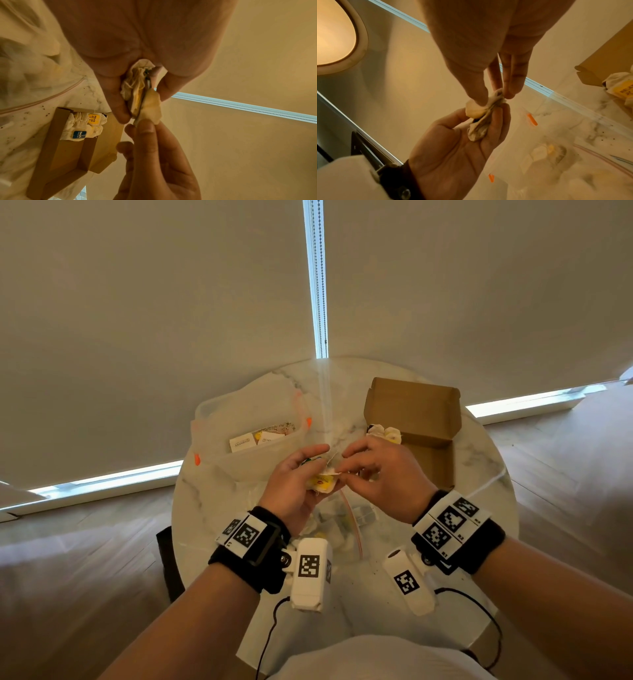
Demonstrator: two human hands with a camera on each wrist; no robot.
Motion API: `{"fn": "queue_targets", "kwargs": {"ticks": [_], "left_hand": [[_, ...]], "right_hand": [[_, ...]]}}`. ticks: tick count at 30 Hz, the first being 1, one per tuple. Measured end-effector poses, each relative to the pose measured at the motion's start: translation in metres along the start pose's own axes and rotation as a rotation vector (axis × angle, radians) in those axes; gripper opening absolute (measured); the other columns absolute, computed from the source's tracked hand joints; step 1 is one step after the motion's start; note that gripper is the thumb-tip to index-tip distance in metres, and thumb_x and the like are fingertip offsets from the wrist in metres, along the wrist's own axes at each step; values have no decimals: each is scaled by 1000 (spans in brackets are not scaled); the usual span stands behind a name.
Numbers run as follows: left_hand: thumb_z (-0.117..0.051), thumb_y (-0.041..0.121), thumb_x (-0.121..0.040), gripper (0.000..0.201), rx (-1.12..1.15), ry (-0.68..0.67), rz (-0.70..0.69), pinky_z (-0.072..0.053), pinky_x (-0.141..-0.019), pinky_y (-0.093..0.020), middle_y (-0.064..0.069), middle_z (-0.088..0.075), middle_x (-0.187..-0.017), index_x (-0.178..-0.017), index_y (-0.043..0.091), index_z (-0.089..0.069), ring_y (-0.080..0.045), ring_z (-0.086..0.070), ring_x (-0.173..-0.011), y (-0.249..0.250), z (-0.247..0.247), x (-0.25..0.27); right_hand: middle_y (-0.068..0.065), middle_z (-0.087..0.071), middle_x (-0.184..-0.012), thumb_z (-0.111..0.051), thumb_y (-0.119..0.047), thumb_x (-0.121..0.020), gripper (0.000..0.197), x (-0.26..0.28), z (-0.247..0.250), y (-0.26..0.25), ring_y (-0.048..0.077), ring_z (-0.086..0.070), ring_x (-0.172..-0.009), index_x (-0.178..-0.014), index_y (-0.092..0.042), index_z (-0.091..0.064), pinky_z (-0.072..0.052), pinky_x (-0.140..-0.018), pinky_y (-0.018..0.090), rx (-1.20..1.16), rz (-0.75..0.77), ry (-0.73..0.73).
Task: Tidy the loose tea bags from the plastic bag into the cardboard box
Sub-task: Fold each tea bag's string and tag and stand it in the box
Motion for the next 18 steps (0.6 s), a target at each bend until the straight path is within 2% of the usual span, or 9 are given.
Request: {"fn": "queue_targets", "kwargs": {"ticks": [2,4,6,7,9,10,11,14,18], "left_hand": [[-50,6,-100,27,18,5,1,-58,-89,-45,-15,-71,-90,-124,-2,-58,-28,-70,-83,-1,1,-1],[-51,12,-101,28,40,30,10,-57,-88,-46,-18,-69,-96,-123,-3,-60,-32,-69,-87,-3,3,-2],[-54,19,-99,30,58,58,25,-58,-86,-46,-22,-66,-103,-118,-3,-61,-38,-67,-90,-5,5,-3],[-59,21,-95,32,70,69,37,-58,-85,-45,-23,-65,-103,-117,-3,-62,-40,-66,-91,-6,6,-3],[-68,28,-79,45,89,91,56,-58,-82,-43,-21,-63,-98,-112,-3,-63,-41,-63,-93,-8,11,-3],[-69,31,-75,47,93,99,64,-59,-80,-42,-20,-63,-96,-109,-1,-65,-41,-62,-94,-9,13,-3],[-68,30,-78,42,96,105,72,-60,-76,-41,-19,-64,-95,-106,0,-66,-40,-62,-93,-11,16,-4],[-60,27,-94,27,97,136,109,-62,-65,-36,-18,-65,-91,-100,1,-66,-33,-64,-82,-17,24,-7],[-65,19,-94,17,-27,181,101,-59,-61,-32,-15,-63,-87,-101,4,-64,-25,-64,-70,-20,38,-13]], "right_hand": [[-3,-64,-96,-77,-16,-82,11,0,1,2,2,-57,-79,-92,-21,-78,-46,-67,12,15,-2,29],[-5,-65,-96,-76,-15,-82,9,-1,5,4,-4,-55,-83,-90,-20,-78,-41,-69,7,1,-20,81],[-8,-68,-97,-74,-16,-84,8,-4,13,6,-1,-60,-86,-90,-20,-77,-47,-69,14,-68,-61,142],[-8,-69,-98,-74,-15,-85,8,-5,18,7,4,-63,-87,-91,-19,-77,-53,-70,22,-129,-93,168],[-7,-73,-98,-73,-12,-86,9,-7,27,8,12,-68,-87,-93,-16,-76,-57,-74,33,-266,-149,214],[-6,-74,-97,-73,-12,-86,9,-8,32,7,13,-69,-87,-94,-15,-76,-59,-76,35,-318,-171,235],[-6,-75,-95,-72,-11,-86,10,-9,36,6,14,-70,-85,-94,-16,-76,-59,-75,35,-358,-181,252],[-14,-74,-82,-71,-6,-87,17,-12,47,-2,4,-69,-76,-89,-23,-73,-54,-70,19,-424,-137,282],[-23,-70,-73,-68,-2,-88,21,-17,57,-8,-4,-66,-69,-85,-22,-69,-49,-65,9,-446,-102,308]]}}
Point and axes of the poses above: each hand's wrist, its own x-axis away from the middle knuckle, its own z-axis out of the back of the hand, y = z × x, the point moved 6 cm from there along -x, towards the middle knuckle
